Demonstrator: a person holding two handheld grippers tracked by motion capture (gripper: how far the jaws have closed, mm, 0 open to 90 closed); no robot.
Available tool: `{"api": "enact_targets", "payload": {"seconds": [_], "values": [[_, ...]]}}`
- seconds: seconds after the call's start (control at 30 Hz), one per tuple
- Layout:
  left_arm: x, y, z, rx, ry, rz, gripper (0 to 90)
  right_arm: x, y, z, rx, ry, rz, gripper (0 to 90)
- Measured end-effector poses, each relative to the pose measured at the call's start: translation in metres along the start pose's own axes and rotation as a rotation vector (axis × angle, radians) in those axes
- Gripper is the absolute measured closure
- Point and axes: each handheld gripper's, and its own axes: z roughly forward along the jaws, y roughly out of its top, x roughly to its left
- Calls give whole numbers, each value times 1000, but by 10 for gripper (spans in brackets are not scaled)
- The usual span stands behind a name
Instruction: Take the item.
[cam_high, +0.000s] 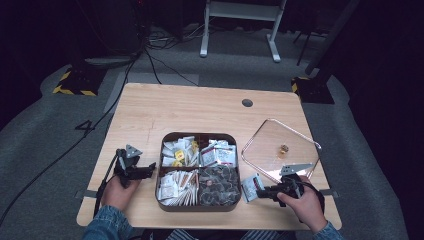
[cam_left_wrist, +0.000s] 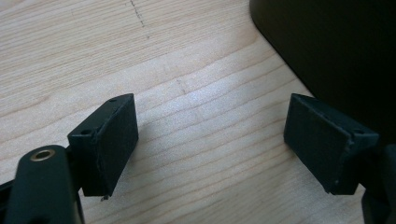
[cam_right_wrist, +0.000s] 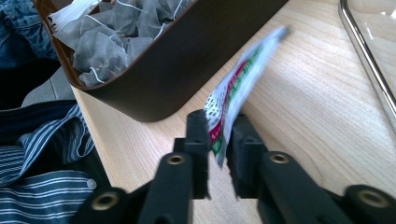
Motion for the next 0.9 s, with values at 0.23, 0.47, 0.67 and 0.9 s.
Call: {"api": "enact_targets", "payload": {"seconds": [0.23, 0.47, 0.67, 0.9], "values": [[0, 0, 0, 0, 1, 0, 181, -2, 0, 0, -21, -100, -23, 598], [0, 0, 0, 0, 1, 0, 181, -7, -2, 4, -13, -159, -33, 486], [0, 0, 0, 0, 0, -1, 181, -10, -2, 1, -36, -190, -40, 466], [0, 0, 0, 0, 0, 1, 181, -9, 0, -2, -57, -202, -48, 462]]}}
